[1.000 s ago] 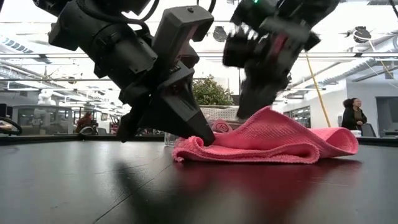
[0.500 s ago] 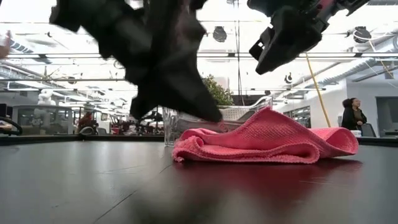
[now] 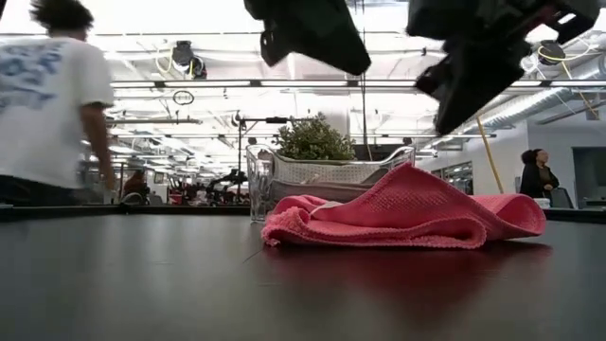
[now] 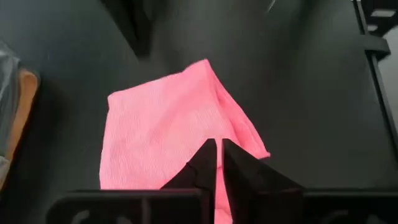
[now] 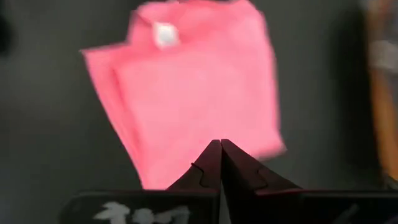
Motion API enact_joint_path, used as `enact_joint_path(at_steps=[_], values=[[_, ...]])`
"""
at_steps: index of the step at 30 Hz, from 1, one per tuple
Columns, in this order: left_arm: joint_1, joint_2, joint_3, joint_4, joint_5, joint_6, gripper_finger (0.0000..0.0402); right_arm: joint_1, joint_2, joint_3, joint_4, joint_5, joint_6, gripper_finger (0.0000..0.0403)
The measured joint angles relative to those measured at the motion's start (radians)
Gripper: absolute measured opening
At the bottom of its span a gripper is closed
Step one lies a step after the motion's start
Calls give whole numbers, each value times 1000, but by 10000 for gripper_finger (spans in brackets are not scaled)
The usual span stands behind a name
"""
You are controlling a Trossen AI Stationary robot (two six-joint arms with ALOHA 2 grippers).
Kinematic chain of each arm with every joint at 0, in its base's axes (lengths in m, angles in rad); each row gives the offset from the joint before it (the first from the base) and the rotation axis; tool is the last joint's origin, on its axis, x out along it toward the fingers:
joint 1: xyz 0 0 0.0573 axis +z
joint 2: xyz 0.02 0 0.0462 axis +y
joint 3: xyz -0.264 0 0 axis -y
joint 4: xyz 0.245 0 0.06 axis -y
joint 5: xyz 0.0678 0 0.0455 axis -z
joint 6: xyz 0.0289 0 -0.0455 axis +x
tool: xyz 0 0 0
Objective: Fold microfiber towels
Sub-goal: Fold the pink microfiber towel
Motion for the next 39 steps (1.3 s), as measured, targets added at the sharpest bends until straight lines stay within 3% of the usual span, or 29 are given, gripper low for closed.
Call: enact_joint_path(at_steps=[5,10,15,23,28,39], values=[[41,6,-2,11,103,2,46,23,-153,0,-161,150,79,0],[33,21,-2,46,169,235,77,43,-316,0,-232,257,157,0],[16,23,-2,63,143,344,131,44,-418,0,-256,298,206,0],[12,71,-1,108,86,481,193,44,-427,0,-269,301,205,0],[-13,117,-3,122,101,564,193,41,-415,-1,-293,301,205,0],[-29,148,-4,156,127,479,191,41,-415,-23,-273,304,213,0]])
